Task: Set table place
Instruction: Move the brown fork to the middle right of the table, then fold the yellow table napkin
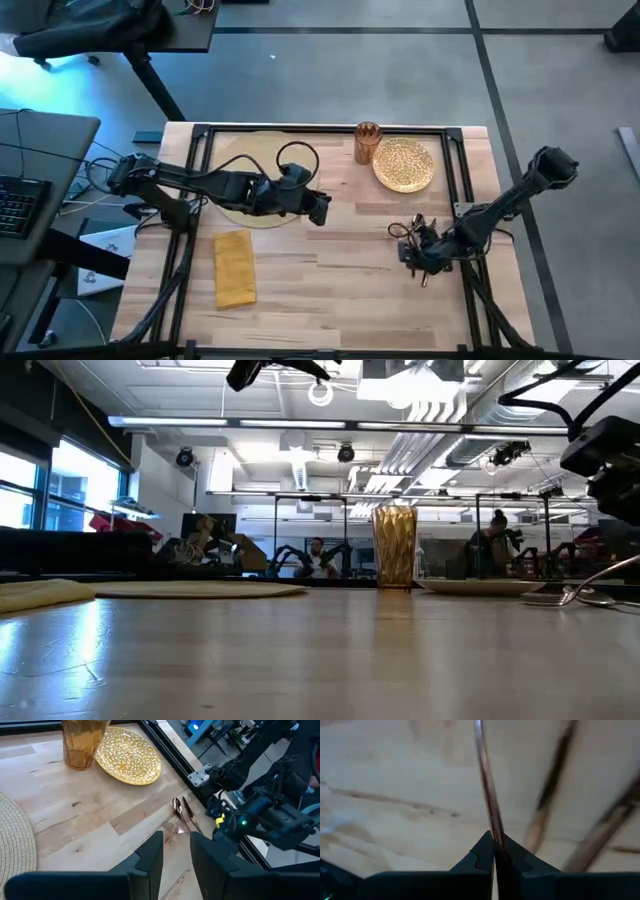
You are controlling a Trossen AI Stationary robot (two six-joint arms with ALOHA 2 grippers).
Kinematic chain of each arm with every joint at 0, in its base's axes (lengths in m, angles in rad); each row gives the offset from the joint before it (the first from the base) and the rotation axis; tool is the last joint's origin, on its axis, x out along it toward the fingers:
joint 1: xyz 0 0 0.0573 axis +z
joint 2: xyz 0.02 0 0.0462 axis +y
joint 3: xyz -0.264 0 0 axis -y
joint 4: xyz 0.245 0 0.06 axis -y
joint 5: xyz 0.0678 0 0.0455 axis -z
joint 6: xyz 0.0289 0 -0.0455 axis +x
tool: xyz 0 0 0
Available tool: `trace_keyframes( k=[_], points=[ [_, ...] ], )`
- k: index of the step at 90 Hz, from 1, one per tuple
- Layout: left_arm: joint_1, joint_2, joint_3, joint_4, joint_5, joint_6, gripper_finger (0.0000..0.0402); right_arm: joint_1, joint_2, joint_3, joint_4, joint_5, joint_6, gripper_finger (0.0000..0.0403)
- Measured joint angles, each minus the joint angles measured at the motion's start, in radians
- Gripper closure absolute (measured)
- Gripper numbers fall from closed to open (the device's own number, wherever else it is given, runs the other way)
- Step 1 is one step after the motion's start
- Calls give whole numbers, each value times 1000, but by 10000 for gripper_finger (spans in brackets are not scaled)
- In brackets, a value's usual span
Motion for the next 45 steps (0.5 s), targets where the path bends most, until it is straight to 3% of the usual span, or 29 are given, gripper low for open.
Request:
trace_keyframes(
  k=[21,34,45],
  points=[
    [-10,0,0,-1,1,1,319,-52,34,0,38,44,3,377],
    [-11,0,0,-2,19,0,319,-60,33,0,40,36,-33,305],
    [-19,0,0,0,22,0,319,-61,24,0,36,-111,-158,231]
  ],
)
